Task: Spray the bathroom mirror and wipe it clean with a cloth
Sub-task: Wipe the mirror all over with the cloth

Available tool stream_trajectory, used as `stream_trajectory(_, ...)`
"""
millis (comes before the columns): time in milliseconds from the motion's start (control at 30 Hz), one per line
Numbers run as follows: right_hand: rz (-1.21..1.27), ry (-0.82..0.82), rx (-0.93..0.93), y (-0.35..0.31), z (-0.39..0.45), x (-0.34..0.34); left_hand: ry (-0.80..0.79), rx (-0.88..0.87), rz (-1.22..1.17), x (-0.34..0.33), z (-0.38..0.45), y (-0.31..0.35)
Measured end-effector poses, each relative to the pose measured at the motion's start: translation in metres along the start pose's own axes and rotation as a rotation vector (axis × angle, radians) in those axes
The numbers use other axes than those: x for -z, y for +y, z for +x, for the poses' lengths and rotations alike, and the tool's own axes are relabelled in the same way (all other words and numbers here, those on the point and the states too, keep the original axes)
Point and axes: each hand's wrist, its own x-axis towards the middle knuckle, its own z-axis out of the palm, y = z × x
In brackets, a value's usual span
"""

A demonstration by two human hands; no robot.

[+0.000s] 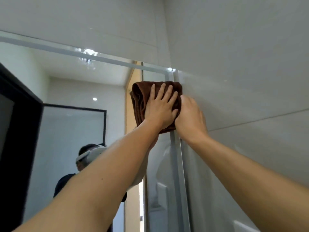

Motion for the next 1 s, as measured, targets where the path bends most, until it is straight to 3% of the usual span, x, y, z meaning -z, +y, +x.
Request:
stream_trajectory(133, 0.143, 0.016, -0.13, -0.003, -0.023, -0.021, -0.138, -0.125, -0.126, 0.004, -0.049, -0.001)
stream_trajectory(200, 0.258, 0.018, -0.235, -0.006, -0.032, -0.032, -0.214, -0.132, -0.399, 0.025, -0.044, -0.022)
stream_trajectory(267, 0.318, 0.002, -0.298, -0.01, -0.033, -0.044, -0.329, -0.013, -0.721, 0.058, -0.036, -0.048)
stream_trajectory(433, 0.091, -0.053, -0.266, -0.022, -0.009, -0.075, -0.504, 0.144, -1.018, 0.091, -0.066, -0.094)
stream_trajectory(500, 0.008, -0.067, -0.304, -0.033, -0.002, -0.091, -0.493, 0.189, -1.121, 0.087, -0.092, -0.112)
stream_trajectory(567, -0.045, -0.034, -0.341, -0.041, 0.001, -0.109, -0.349, 0.171, -1.058, 0.086, -0.116, -0.138)
stream_trajectory(667, -0.135, 0.063, -0.275, -0.051, 0.001, -0.132, -0.102, -0.013, -0.639, 0.096, -0.152, -0.186)
stream_trajectory(767, -0.159, 0.122, -0.122, -0.082, 0.008, -0.143, 0.01, -0.132, -0.371, 0.117, -0.176, -0.228)
stream_trajectory(1000, 0.188, 0.057, 0.352, -0.248, 0.031, -0.17, 0.21, -0.081, -0.112, 0.159, -0.213, -0.28)
